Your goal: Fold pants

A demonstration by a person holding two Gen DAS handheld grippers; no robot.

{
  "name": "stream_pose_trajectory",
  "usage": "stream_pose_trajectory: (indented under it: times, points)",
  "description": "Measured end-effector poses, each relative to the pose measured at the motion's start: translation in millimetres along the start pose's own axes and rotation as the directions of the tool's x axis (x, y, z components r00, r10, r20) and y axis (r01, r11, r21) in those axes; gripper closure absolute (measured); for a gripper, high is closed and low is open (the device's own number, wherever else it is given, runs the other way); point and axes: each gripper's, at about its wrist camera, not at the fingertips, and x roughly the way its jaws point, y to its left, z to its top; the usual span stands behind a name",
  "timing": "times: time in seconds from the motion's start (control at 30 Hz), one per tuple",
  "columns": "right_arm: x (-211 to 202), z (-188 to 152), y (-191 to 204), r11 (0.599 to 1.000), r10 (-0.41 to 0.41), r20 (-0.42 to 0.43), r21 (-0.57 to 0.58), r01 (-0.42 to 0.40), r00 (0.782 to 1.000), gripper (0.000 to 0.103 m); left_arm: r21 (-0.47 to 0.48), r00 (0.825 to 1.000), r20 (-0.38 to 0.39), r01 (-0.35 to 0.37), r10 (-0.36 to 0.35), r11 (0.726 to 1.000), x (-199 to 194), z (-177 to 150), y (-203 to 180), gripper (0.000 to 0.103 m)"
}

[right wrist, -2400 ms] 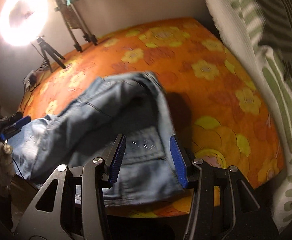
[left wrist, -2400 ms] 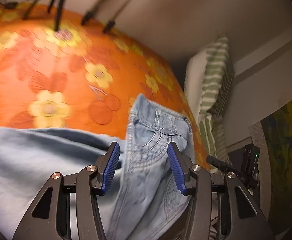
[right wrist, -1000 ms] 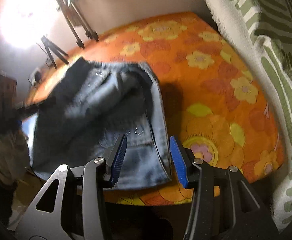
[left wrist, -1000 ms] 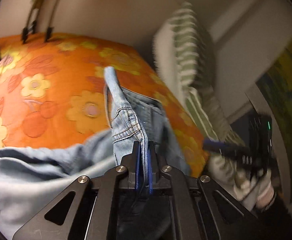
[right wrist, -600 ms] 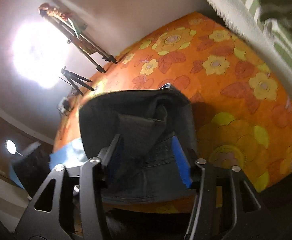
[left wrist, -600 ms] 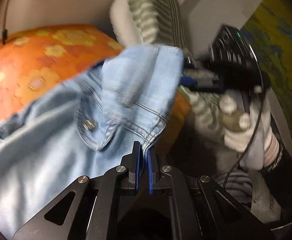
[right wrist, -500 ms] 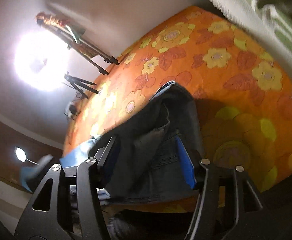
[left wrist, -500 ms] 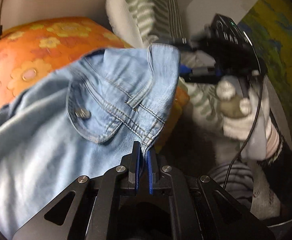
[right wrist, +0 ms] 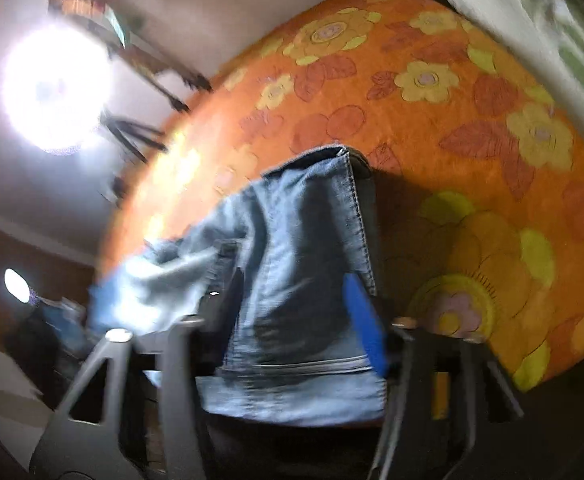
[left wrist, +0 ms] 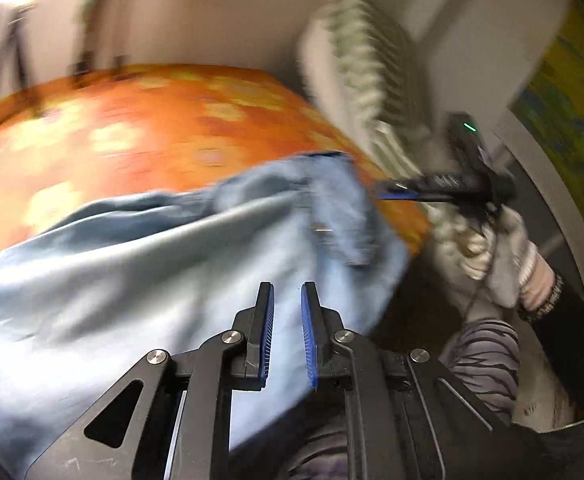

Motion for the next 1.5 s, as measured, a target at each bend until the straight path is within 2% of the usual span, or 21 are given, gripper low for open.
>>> stream_pose_trajectory:
  times: [0.1, 0.23, 0.37, 0.4, 0.47, 0.57, 0.73, 0.9, 1.03, 1.17, 1.27, 1.4, 1.5]
  points:
    - [-7.6, 0.1, 23.8, 0.982, -0.123, 0.071, -0.133, 0.132, 0.99, 0.059, -0.053, 0.997, 0.029, -0.074, 0.075, 0.996, -26.8, -9.3, 32.4, 0.091]
    - [-23.0, 8.2, 50.2, 0.956, -0.159, 0.154, -0.225, 0.191, 0.975, 0.059, -0.125, 0.987, 0.06, -0.14, 0.148, 0.982, -53.6, -24.6, 68.4, 0.091]
    - [-26.9, 18.1, 82.7, 0.936, -0.07, 0.17, -0.331, 0.124, 0.983, 0.059, -0.185, 0.977, 0.086, -0.178, 0.196, 0.966, -67.4, -42.4, 88.7, 0.089]
    - [-24.4, 19.4, 91.7, 0.926, -0.053, 0.165, -0.36, 0.11, 0.985, 0.059, -0.206, 0.972, 0.095, -0.19, 0.213, 0.96, -72.2, -50.0, 95.2, 0.085]
    - [-14.3, 19.1, 113.6, 0.902, -0.014, 0.146, -0.425, 0.076, 0.989, 0.059, -0.24, 0.967, 0.106, -0.202, 0.232, 0.95, -83.7, -62.9, 104.9, 0.084]
    - [6.3, 14.6, 146.9, 0.852, 0.027, 0.097, -0.523, 0.029, 0.995, 0.059, -0.306, 0.954, 0.12, -0.226, 0.273, 0.925, -96.2, -85.0, 120.0, 0.084]
    - [45.0, 0.8, 193.8, 0.76, 0.019, 0.029, -0.65, 0.004, 0.999, 0.059, -0.379, 0.923, 0.129, -0.292, 0.362, 0.878, -116.1, -121.1, 139.2, 0.084]
    - [77.9, -8.8, 222.1, 0.693, -0.01, -0.022, -0.721, -0.009, 1.0, 0.059, -0.422, 0.892, 0.126, -0.347, 0.433, 0.837, -134.6, -145.0, 154.9, 0.084]
    - [96.2, -14.8, 232.7, 0.654, -0.046, -0.035, -0.757, 0.004, 0.998, 0.059, -0.45, 0.884, 0.115, -0.36, 0.453, 0.817, -140.2, -156.4, 167.9, 0.084]
    - [109.7, -15.8, 237.7, 0.638, -0.059, -0.06, -0.77, -0.008, 0.996, 0.059, -0.469, 0.881, 0.105, -0.365, 0.462, 0.804, -139.9, -163.7, 177.5, 0.084]
    - [121.0, -16.6, 242.6, 0.609, -0.113, -0.033, -0.792, 0.043, 0.993, 0.059, -0.481, 0.88, 0.101, -0.364, 0.463, 0.797, -139.5, -168.9, 182.9, 0.084]
    - [129.9, -11.2, 243.1, 0.602, -0.14, -0.039, -0.797, 0.054, 0.989, 0.059, -0.487, 0.883, 0.107, -0.353, 0.456, 0.799, -139.7, -173.3, 186.8, 0.084]
    - [131.4, -4.1, 244.0, 0.619, -0.123, -0.071, -0.785, 0.021, 0.99, 0.07, -0.478, 0.885, 0.114, -0.35, 0.452, 0.806, -140.2, -174.2, 186.9, 0.084]
